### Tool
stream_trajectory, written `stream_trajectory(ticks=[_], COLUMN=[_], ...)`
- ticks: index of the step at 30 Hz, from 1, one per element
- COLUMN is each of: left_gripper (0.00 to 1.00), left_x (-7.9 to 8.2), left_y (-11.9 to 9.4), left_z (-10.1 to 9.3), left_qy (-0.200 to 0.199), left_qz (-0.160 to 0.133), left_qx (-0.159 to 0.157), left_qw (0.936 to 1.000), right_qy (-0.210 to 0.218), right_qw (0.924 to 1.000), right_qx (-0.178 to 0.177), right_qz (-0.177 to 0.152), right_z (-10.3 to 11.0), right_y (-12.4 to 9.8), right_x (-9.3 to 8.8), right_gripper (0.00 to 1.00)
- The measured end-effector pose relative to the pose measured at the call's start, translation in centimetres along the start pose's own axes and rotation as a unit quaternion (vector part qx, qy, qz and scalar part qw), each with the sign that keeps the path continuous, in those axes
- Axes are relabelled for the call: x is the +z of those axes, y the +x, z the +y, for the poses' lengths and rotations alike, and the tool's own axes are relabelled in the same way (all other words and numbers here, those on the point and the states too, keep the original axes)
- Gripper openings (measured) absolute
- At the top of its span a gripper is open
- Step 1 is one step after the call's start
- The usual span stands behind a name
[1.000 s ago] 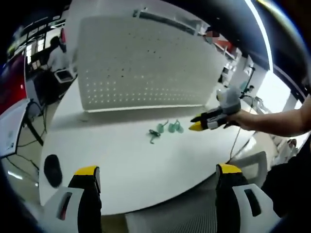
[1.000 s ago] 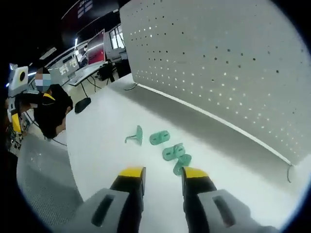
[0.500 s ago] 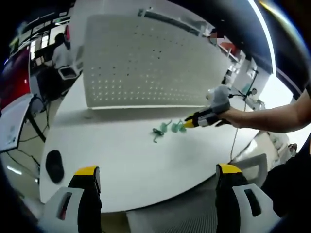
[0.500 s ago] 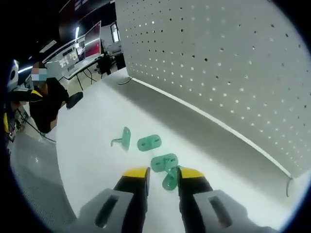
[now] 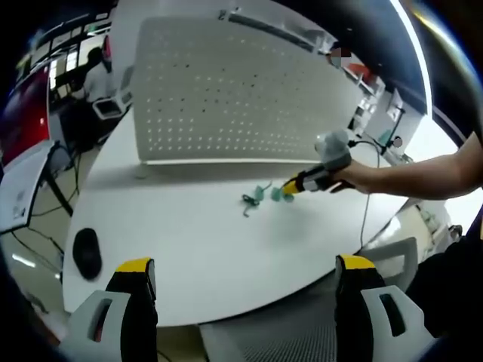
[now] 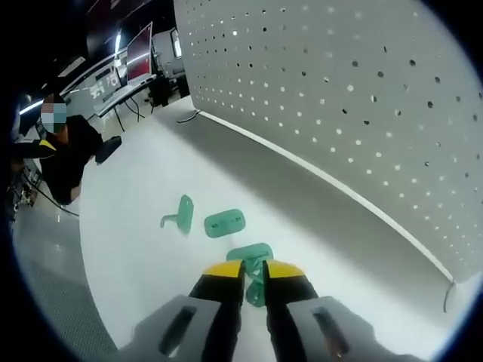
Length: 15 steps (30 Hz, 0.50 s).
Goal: Insert the hook assembly into the mounting plate slot until the hook locks in place.
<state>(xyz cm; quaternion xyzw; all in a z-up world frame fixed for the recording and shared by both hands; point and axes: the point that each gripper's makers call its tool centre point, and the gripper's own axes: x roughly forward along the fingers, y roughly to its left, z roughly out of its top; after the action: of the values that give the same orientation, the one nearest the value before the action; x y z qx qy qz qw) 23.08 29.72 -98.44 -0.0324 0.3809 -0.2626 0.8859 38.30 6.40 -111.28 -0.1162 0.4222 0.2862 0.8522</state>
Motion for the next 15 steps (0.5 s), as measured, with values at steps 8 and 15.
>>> stream_trajectory(ticks=[8, 15], left_gripper=[1.0, 1.0], left_x=[0.17, 0.53], left_y=[0.25, 0.03], left_z=[-0.28, 0.17], left_qy=[0.006, 0.014], left_qz=[0.0, -0.001], left_qx=[-0.008, -0.003], left_qw=[1.0, 0.9999], right_qy=[0.016, 0.032], right_qw=[0.9998, 0.9994], right_qx=[-0.007, -0.011], right_qz=[-0.001, -0.007], right_z=[-0.5, -0.78], right_y=[-0.29, -0.8], right_x=[-0.14, -0.06], right_gripper=[0.02, 0.01])
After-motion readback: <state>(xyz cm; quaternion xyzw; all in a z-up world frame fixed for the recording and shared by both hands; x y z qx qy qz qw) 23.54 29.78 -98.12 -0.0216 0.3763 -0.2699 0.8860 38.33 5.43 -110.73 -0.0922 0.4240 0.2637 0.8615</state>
